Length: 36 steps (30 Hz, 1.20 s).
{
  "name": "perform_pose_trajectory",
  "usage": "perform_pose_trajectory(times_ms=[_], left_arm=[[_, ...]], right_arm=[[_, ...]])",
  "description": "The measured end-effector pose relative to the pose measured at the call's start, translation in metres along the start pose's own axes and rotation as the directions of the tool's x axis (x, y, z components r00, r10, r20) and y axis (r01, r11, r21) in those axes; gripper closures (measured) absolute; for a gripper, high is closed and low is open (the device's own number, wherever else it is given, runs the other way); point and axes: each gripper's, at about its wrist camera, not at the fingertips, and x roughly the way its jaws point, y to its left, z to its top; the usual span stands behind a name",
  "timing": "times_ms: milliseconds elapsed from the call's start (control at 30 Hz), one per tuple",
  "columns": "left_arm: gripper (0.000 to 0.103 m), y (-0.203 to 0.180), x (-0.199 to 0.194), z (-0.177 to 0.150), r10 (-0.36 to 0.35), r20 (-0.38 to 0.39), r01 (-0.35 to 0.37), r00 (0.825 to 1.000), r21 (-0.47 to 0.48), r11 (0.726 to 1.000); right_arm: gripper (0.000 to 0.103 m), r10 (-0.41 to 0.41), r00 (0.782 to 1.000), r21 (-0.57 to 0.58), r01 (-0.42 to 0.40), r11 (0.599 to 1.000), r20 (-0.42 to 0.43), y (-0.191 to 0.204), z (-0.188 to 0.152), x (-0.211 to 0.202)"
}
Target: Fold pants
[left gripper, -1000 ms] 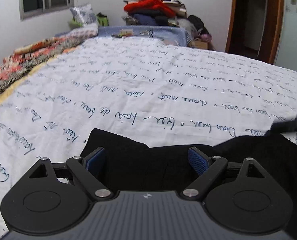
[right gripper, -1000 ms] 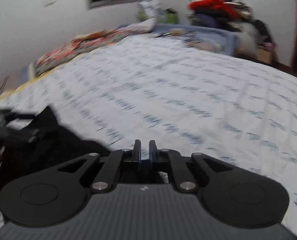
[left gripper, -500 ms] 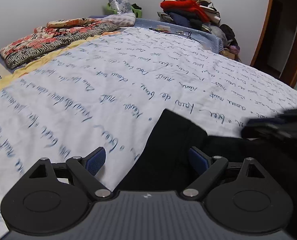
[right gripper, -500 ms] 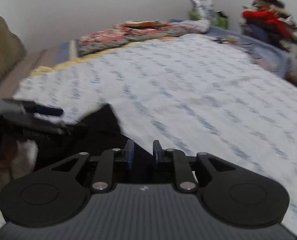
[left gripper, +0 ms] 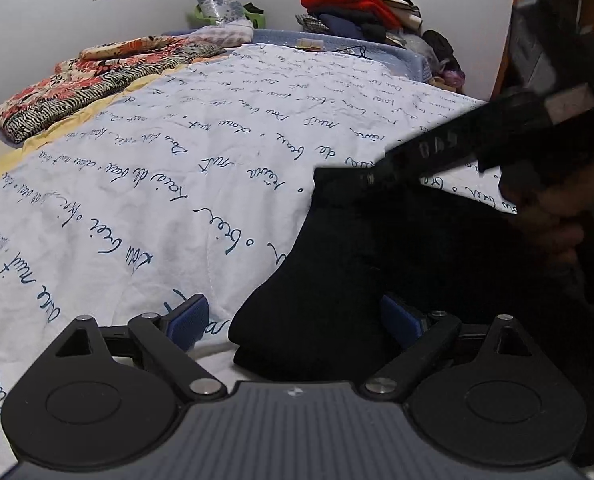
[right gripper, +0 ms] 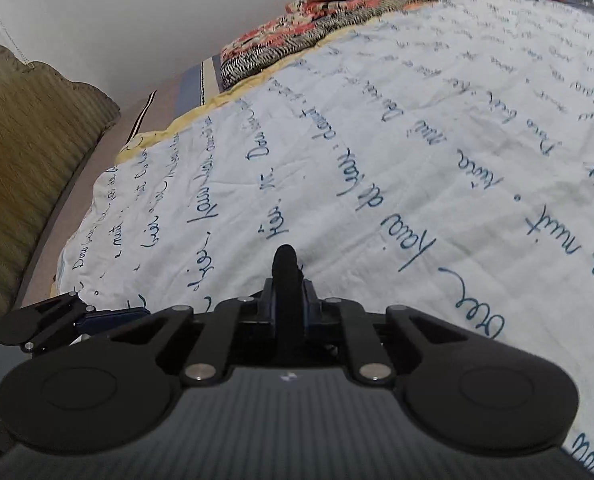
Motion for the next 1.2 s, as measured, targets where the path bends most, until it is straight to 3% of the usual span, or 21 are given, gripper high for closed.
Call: perform_pose_trajectory(times_ms=[167,267,367,400,467,567,667,800,933,1033,1200], left_arm=[[0.009,-0.004,0.001,0.001,0.026,-0.002,-0.026,1.0,0.012,1.0],[0.007,-0.006,0.003,0.003,0.039,-0.004,-0.038,0.999,0.016,0.999],[0.006,-0.006,0.003,0.003,0.048,-0.006,-0.048,0.999,0.023,0.999],[0.006,-0.006,0.002,0.003,0.05,-0.006,-0.05,0.999,0.025,0.998],[0.006,-0.005,0.0,0.003,0.052,-0.003,-0.052,0.999,0.018,0.998],[0.006,-0.002,-0.005,0.003,0.056,0.001,-0.056,0.998,0.011,0.998],[0.006,0.001,-0.008,0.002,0.063,0.002,-0.063,0.998,0.014,0.998],[0.006,0.002,-0.013,0.001,0.082,0.009,-0.082,0.997,0.018,0.996],[0.006,0.001,-0.015,0.001,0.108,0.016,-0.108,0.994,0.031,0.994],[0.006,0.002,-0.016,0.001,0.112,0.017,-0.112,0.994,0.027,0.993],[0.006,0.003,-0.014,0.001,0.114,0.02,-0.114,0.993,0.027,0.993]], right_arm=[[0.093,-0.058,0.995,-0.097,0.065,0.993,0.076,0.026,0.021,-0.003],[0.092,-0.17,0.985,-0.114,0.17,0.979,0.017,0.021,0.016,0.022],[0.08,-0.189,0.981,-0.079,0.193,0.978,0.054,0.015,0.006,0.023],[0.071,-0.203,0.977,-0.061,0.207,0.976,0.071,0.015,0.006,0.017],[0.067,-0.254,0.959,-0.087,0.266,0.96,0.128,0.023,0.005,-0.001],[0.062,-0.341,0.915,-0.202,0.383,0.901,0.215,0.048,0.0,-0.028],[0.045,-0.399,0.877,-0.279,0.467,0.839,0.268,0.072,-0.016,-0.05],[0.026,-0.443,0.851,-0.361,0.522,0.773,0.282,0.098,-0.044,-0.061],[0.01,-0.452,0.845,-0.346,0.531,0.774,0.287,0.112,-0.066,-0.071],[0.0,-0.478,0.827,-0.307,0.556,0.772,0.297,0.118,-0.078,-0.081],[0.0,-0.513,0.805,-0.254,0.585,0.771,0.296,0.128,-0.099,-0.095]])
